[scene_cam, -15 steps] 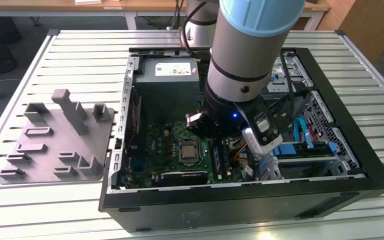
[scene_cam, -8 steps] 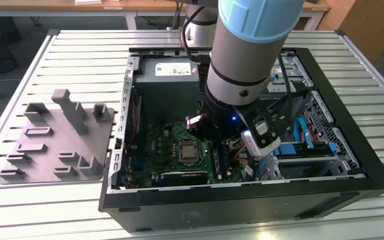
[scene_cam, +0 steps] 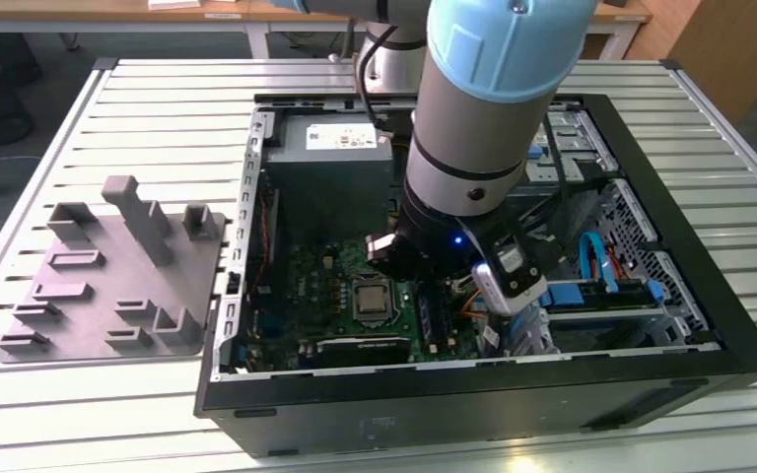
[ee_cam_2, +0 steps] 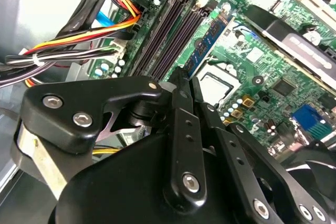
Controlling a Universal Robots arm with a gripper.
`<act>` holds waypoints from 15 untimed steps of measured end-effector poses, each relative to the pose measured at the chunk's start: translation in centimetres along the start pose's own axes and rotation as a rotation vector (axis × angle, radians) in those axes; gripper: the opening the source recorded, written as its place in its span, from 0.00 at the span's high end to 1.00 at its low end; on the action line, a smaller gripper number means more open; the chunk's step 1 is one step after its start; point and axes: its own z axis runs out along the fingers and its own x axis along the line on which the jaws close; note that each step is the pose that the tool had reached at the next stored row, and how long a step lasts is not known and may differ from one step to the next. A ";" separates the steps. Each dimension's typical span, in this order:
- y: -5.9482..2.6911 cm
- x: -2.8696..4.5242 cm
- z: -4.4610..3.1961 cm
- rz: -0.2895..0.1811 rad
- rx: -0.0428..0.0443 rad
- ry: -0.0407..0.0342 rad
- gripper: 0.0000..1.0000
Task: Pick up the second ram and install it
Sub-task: 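Insert the second ram into the second slot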
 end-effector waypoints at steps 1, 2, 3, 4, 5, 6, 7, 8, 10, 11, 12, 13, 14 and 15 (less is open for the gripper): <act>0.04 0.00 0.17 0.000 0.0000 0.0000 0.86; 0.08 0.00 0.32 0.000 0.0001 0.0000 0.86; 0.17 0.00 0.46 0.000 0.0002 0.0001 0.86; 0.28 0.00 0.58 0.000 0.0002 0.0001 0.86; 0.39 0.00 0.67 0.000 0.0001 0.0001 0.86; 0.55 0.00 0.75 0.000 0.0002 0.0000 0.86; 0.66 -0.01 0.82 0.000 0.0005 0.0001 0.86; 0.73 -0.01 0.88 -0.001 0.0007 0.0001 0.86; 0.74 -0.03 1.03 -0.005 0.0020 0.0003 0.86; 0.75 -0.04 1.09 -0.005 0.0033 0.0004 0.86; 0.75 -0.07 1.13 -0.004 0.0039 0.0003 0.86; 0.74 -0.10 1.18 0.000 0.0047 0.0001 0.86; 0.74 -0.14 1.23 0.006 0.0050 -0.0003 0.86; 0.75 -0.16 1.28 0.015 0.0051 -0.0009 0.86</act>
